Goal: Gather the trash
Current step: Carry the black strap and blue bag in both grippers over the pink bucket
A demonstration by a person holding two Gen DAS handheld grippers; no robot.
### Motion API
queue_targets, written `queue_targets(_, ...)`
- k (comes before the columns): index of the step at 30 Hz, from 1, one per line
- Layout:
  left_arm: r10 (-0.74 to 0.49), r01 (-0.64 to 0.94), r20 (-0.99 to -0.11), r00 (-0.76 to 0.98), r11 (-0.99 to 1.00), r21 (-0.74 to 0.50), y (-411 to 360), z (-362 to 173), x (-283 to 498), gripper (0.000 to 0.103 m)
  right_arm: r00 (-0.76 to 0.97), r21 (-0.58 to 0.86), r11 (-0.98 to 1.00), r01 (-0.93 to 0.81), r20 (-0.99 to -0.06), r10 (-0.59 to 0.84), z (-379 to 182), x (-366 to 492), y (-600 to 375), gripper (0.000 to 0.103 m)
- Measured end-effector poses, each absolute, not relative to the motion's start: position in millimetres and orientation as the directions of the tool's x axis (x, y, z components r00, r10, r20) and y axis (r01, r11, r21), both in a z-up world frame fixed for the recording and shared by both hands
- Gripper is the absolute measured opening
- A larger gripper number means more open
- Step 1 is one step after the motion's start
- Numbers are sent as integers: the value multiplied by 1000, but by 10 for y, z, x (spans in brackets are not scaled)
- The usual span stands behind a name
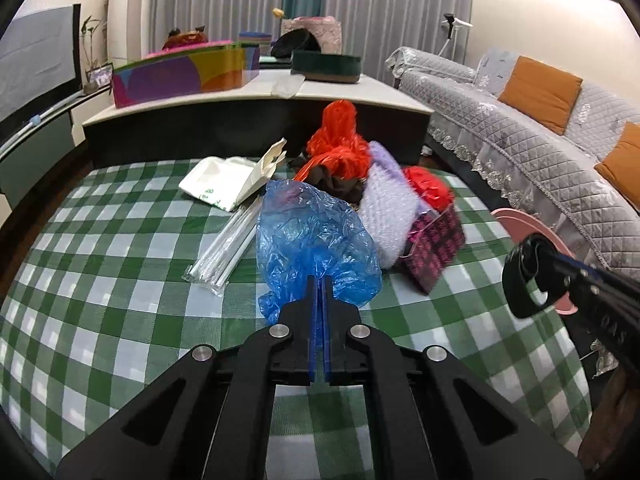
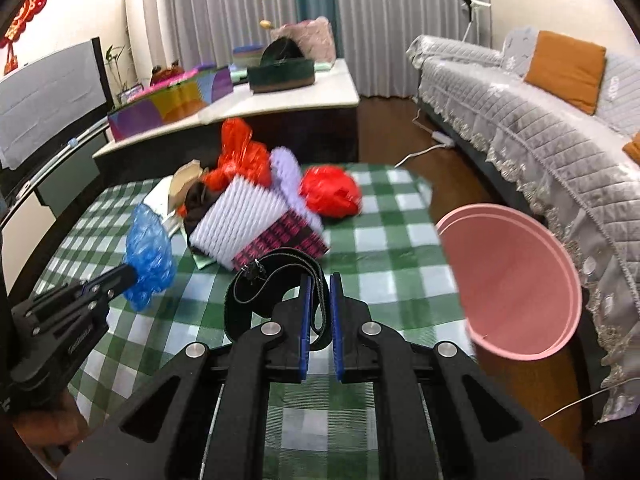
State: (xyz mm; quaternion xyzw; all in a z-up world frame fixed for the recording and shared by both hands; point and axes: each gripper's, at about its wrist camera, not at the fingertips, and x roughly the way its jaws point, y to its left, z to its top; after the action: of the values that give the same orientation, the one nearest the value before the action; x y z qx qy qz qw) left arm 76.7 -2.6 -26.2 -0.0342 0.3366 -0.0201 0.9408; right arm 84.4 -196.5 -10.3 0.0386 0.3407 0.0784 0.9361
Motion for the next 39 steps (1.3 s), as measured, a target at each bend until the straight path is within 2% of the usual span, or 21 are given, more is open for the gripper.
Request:
queue_targets(22, -187, 160, -542, 819, 982, -97, -559, 283, 410, 2, 866, 72, 997, 22, -500, 17, 969, 422, -2967, 9)
queue_targets(33, -255, 237, -528, 810, 966, -103, -1089, 445, 633, 2, 876, 56, 995, 88, -480, -51, 1237, 749, -3728, 9)
queue_targets(39, -286, 280, -531, 798, 955, -95, -1444, 413, 882, 2, 881, 83, 985, 150, -464, -95, 1060, 909, -4050, 9)
